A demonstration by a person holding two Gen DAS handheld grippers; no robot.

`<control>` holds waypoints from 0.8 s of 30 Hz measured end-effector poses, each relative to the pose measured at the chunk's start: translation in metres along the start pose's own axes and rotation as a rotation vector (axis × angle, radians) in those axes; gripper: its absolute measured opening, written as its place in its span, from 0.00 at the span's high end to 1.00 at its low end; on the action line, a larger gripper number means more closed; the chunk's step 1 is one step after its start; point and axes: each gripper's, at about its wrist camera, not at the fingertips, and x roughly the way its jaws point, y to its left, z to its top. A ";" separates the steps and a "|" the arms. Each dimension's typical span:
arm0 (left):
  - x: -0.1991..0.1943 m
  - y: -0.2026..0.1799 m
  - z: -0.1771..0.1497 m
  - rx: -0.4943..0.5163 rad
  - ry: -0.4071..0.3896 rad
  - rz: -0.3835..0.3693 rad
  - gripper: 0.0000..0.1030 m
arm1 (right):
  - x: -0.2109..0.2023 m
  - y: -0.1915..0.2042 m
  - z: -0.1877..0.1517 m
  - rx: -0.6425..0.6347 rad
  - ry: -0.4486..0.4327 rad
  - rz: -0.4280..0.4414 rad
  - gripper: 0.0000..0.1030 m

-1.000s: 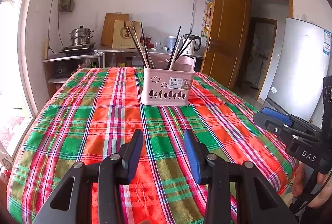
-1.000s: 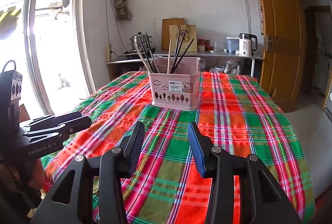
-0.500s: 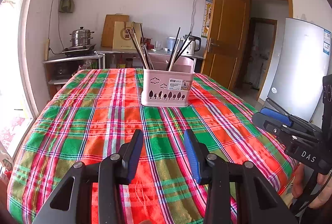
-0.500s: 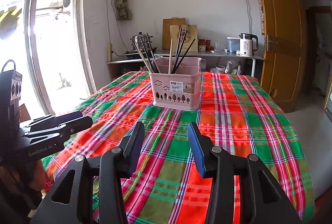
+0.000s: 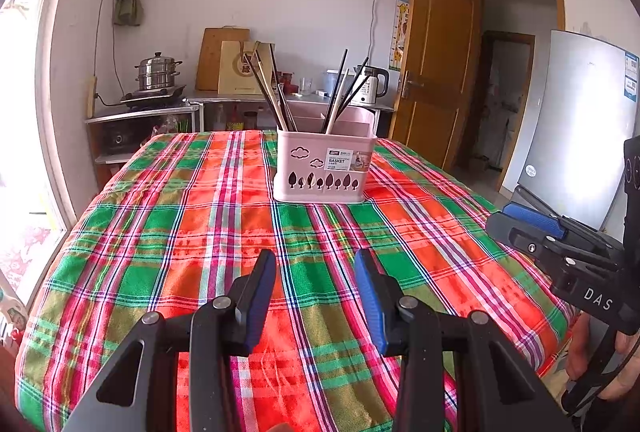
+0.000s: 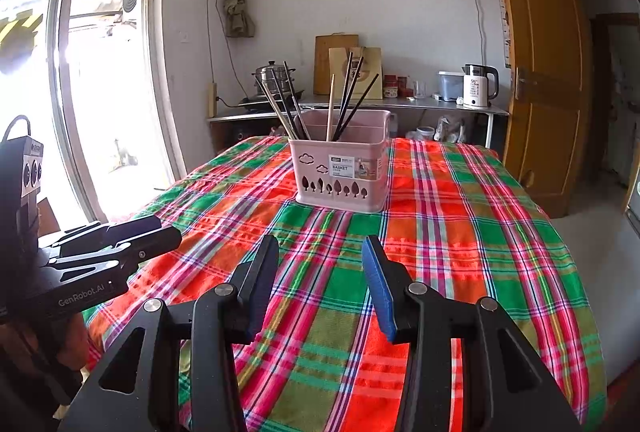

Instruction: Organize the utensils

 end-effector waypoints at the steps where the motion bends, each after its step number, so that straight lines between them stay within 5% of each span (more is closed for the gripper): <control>1: 0.000 0.000 0.000 0.001 -0.001 0.000 0.61 | 0.000 0.000 0.000 0.000 -0.001 0.000 0.57; 24: 0.002 -0.007 -0.002 0.009 0.007 -0.013 0.61 | 0.000 -0.001 -0.001 -0.001 0.004 0.002 0.57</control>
